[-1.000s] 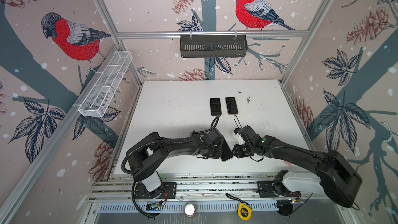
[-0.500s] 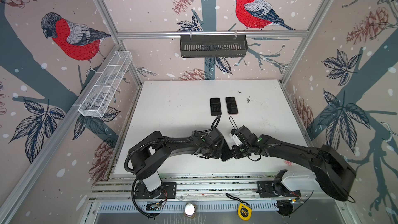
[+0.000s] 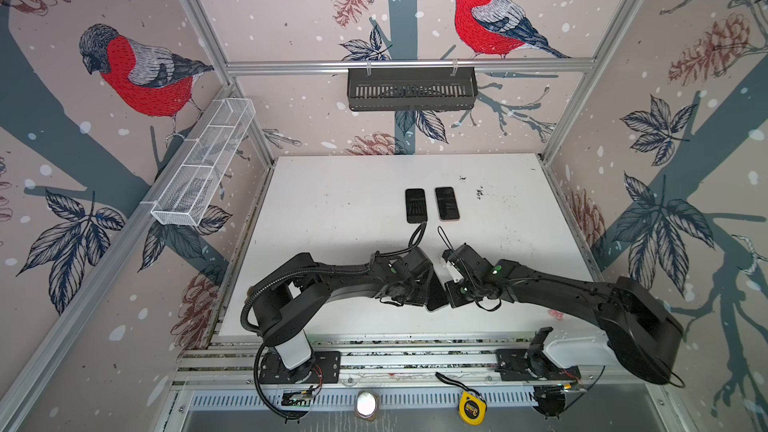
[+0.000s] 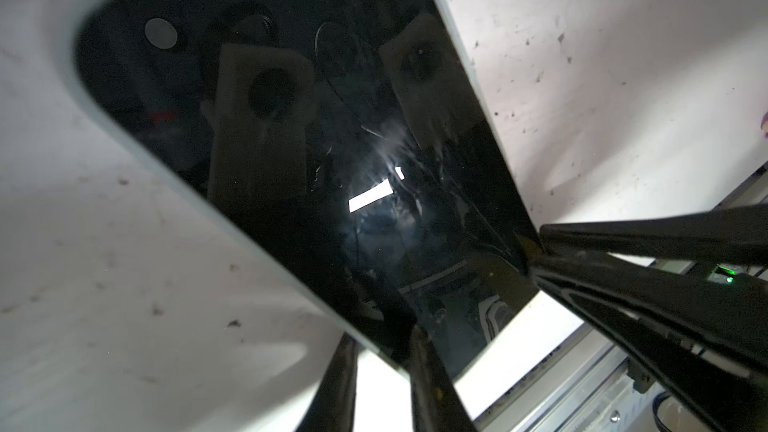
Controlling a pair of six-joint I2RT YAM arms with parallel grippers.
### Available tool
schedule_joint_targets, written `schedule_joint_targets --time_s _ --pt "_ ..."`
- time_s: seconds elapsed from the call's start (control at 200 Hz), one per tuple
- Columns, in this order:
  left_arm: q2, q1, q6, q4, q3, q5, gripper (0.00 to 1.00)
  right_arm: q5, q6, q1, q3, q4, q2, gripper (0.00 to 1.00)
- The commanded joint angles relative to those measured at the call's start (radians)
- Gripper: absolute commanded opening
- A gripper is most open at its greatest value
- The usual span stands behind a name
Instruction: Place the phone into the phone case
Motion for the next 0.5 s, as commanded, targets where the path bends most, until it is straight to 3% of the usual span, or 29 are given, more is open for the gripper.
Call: schedule_joint_targets --time_s 0.0,0.135,0.285,0.425,0.495 --pt "0.007 -0.004 0.008 -0.036 -0.006 -0.015 0.25 -0.012 -0.018 0.011 -0.008 -0.035 0.025 0.12" --pt "0.007 -0.004 0.008 -0.035 -0.006 -0.017 0.25 0.003 -0.013 0.017 -0.005 -0.039 0.041 0.11" --pt "0.005 -0.003 0.01 -0.037 -0.008 -0.021 0.25 0.062 0.009 0.019 0.003 -0.061 0.033 0.01" --pt "0.001 -0.003 0.01 -0.042 -0.008 -0.027 0.25 0.092 0.012 0.02 0.021 -0.084 0.006 0.01" --pt "-0.01 -0.003 0.011 -0.052 -0.006 -0.049 0.25 0.098 0.015 0.019 0.03 -0.089 -0.019 0.05"
